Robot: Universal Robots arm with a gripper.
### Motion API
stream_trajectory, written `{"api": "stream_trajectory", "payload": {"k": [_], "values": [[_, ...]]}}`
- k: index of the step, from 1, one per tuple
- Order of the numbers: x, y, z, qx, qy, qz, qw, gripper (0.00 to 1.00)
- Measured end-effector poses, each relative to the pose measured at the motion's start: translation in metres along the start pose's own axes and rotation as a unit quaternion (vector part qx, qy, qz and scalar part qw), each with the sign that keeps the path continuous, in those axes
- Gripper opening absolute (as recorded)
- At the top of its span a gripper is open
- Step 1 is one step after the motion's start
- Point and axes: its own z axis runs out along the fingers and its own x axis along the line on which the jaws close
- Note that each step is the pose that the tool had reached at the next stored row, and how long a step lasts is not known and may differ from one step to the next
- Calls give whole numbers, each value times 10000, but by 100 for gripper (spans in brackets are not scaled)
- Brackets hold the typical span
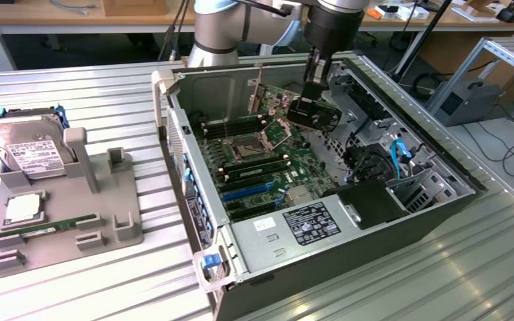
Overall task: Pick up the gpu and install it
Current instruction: 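Insert the gpu into the slot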
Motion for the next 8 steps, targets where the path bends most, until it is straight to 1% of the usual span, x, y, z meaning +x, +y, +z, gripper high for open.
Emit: {"api": "stream_trajectory", "payload": {"k": [8], "values": [[0, 0, 0, -5, -5, -175, 9998, 27]]}}
